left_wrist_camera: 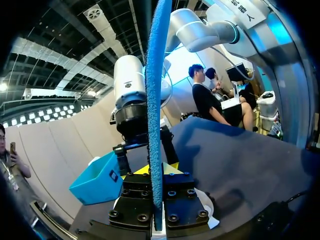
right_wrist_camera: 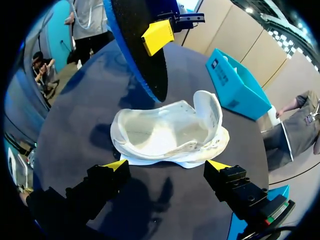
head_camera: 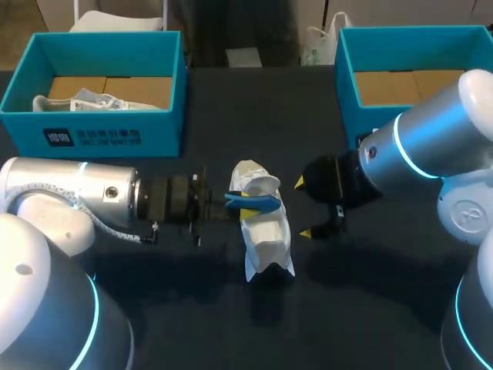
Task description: Take the shoe out of the shoebox, open the shoe tongue, remove and reinsert the insole, then place the shoe into the shoebox
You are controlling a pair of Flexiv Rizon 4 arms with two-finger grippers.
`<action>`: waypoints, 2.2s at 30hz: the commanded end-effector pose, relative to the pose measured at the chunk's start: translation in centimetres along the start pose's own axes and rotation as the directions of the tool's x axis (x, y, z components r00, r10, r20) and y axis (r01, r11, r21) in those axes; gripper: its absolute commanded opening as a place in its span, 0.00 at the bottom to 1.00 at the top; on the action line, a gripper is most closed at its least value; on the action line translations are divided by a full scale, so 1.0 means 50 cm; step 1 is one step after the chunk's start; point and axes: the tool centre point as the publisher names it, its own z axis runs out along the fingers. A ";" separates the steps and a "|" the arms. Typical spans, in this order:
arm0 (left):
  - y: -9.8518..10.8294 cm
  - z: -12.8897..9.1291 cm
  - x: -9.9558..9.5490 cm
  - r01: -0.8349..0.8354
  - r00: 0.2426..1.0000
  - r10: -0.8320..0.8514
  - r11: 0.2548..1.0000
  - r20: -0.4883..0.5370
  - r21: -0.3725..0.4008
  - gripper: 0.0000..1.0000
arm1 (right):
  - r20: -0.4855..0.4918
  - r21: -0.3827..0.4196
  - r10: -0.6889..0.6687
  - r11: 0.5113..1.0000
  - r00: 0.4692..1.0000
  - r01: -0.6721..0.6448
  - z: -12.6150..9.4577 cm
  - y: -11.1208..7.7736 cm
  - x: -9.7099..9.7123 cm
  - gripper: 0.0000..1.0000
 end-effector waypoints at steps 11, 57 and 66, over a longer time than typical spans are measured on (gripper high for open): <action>-0.007 0.031 0.010 0.016 0.999 -0.017 0.999 0.031 0.046 0.00 | 0.004 0.002 0.001 1.000 1.000 -0.001 0.005 0.001 0.001 1.00; 0.155 0.113 0.011 0.005 0.998 -0.010 0.997 0.061 0.081 0.00 | 0.004 0.002 0.001 1.000 1.000 -0.001 0.005 0.001 0.001 1.00; 0.171 0.112 0.011 -0.021 0.997 0.016 0.997 0.071 0.074 0.00 | 0.004 0.002 0.001 1.000 1.000 -0.001 0.005 0.001 0.001 1.00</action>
